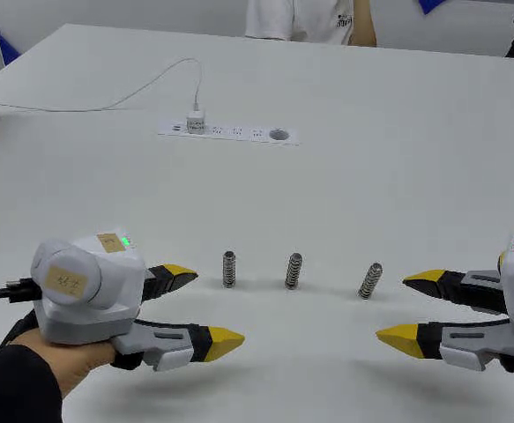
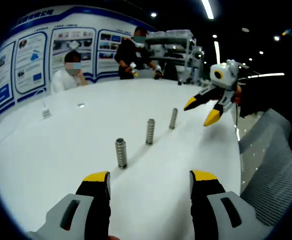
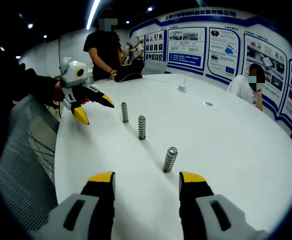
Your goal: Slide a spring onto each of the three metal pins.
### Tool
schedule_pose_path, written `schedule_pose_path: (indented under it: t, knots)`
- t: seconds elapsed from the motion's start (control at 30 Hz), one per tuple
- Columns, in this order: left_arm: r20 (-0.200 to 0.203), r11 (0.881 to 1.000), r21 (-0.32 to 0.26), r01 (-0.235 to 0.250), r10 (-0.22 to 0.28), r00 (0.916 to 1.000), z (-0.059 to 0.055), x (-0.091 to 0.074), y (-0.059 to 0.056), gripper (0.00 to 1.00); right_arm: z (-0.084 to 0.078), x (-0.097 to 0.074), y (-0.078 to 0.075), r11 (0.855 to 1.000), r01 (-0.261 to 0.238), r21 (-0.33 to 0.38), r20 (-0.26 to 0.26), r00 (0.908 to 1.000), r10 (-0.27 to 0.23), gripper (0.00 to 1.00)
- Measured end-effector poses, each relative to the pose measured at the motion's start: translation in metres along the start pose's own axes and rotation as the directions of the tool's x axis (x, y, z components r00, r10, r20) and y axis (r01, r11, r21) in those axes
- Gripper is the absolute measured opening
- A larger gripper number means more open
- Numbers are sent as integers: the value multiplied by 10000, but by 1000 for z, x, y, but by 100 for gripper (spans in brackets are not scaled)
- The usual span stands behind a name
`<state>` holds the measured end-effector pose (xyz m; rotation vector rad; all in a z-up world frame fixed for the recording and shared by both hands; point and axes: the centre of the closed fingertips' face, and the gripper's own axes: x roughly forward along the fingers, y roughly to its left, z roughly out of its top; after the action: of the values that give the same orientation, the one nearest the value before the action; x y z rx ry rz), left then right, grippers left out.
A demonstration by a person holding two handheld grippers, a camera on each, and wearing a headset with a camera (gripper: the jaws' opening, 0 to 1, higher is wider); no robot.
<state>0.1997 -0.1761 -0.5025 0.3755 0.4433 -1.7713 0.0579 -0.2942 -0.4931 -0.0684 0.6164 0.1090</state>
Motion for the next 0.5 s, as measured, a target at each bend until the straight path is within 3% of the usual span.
schedule_pose_path:
  t: [0.23, 0.5]
  knots:
    - [-27, 10000, -34, -12, 12, 10000, -2, 0, 1, 65, 0, 1, -1, 10000, 64, 18, 374, 9993, -64, 58]
    - [-31, 9999, -98, -42, 42, 10000, -3, -1, 2, 65, 0, 2, -5, 9996, 131, 234, 390, 9991, -140, 61]
